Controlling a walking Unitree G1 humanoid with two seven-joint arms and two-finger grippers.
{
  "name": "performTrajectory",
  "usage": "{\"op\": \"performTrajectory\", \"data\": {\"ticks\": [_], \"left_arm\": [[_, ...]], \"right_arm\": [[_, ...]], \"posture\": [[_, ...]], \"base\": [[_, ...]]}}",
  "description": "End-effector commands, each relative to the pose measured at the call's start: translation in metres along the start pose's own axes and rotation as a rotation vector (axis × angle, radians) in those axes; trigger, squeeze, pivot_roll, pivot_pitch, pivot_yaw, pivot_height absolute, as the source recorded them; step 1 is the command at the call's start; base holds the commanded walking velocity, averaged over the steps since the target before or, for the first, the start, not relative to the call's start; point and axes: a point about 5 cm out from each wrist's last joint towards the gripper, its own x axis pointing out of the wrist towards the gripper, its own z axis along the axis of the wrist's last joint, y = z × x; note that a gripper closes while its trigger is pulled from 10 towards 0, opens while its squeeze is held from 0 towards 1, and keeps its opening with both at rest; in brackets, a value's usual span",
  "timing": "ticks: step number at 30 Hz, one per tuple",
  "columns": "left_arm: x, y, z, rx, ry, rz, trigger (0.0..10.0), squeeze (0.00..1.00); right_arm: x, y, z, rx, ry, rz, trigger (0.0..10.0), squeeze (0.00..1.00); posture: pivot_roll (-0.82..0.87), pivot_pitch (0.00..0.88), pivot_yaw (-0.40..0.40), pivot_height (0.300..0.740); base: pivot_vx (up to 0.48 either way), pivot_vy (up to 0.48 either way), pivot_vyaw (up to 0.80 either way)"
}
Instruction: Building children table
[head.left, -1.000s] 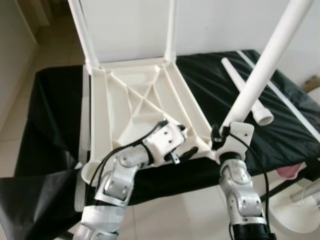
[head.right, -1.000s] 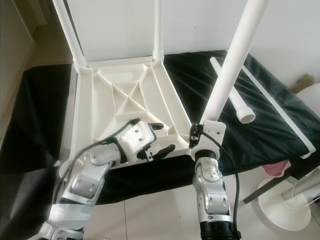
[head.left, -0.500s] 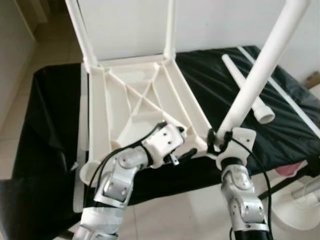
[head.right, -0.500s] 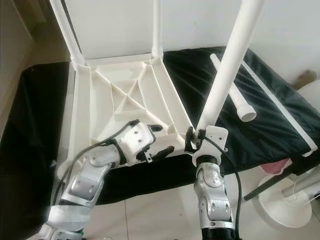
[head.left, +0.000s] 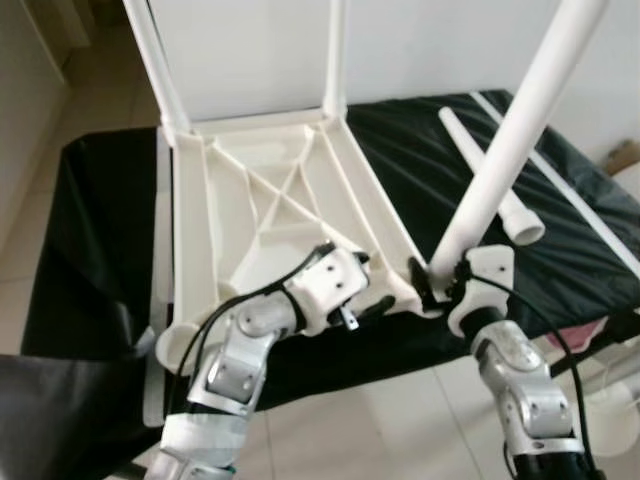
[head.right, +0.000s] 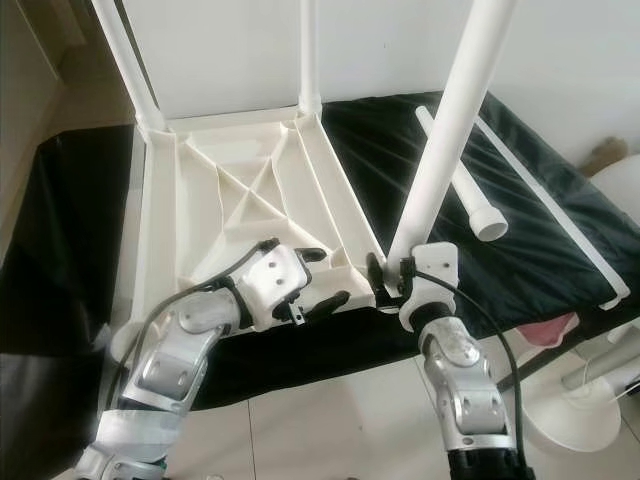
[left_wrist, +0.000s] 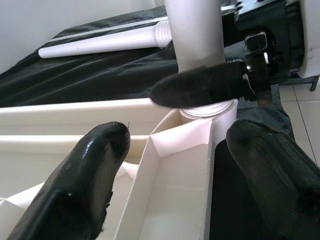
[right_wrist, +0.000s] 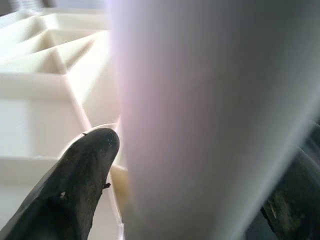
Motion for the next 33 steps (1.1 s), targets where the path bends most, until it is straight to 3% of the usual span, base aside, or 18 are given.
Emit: {"op": "performTrajectory", "data": {"ticks": [1, 10, 19, 20, 21, 33], "left_arm": [[0.000, 0.005, 0.001, -0.001, 0.001, 0.105, 10.0, 0.00], [0.000, 0.002, 0.002, 0.006, -0.006, 0.099, 10.0, 0.00], [-0.002, 0.000, 0.002, 0.007, -0.014, 0.093, 10.0, 0.00], [-0.002, 0.000, 0.002, 0.008, -0.015, 0.095, 10.0, 0.00], [-0.002, 0.000, 0.002, 0.009, -0.016, 0.097, 10.0, 0.00], [-0.003, -0.001, 0.002, 0.005, -0.019, 0.095, 10.0, 0.00]], "right_arm": [[0.001, -0.001, -0.002, -0.005, 0.008, 0.050, 10.0, 0.00], [0.011, -0.004, -0.001, -0.085, 0.031, 0.203, 10.0, 0.00], [0.020, -0.007, -0.003, -0.128, 0.052, 0.277, 10.0, 0.00], [0.020, -0.008, -0.003, -0.130, 0.056, 0.290, 8.9, 0.00], [0.020, -0.008, -0.004, -0.128, 0.065, 0.299, 0.3, 0.00], [0.019, -0.015, -0.010, -0.117, 0.086, 0.298, 0.0, 0.00]], "posture": [[-0.02, 0.058, -0.021, 0.740], [-0.01, 0.052, -0.026, 0.740], [0.00, 0.041, -0.032, 0.740], [0.00, 0.039, -0.033, 0.740], [0.00, 0.037, -0.034, 0.740], [-0.01, 0.029, -0.033, 0.740]], "base": [[0.000, 0.000, 0.00], [0.000, 0.000, 0.00], [0.000, 0.000, 0.00], [0.000, 0.000, 0.00], [0.000, 0.000, 0.00], [0.000, 0.000, 0.00]]}}
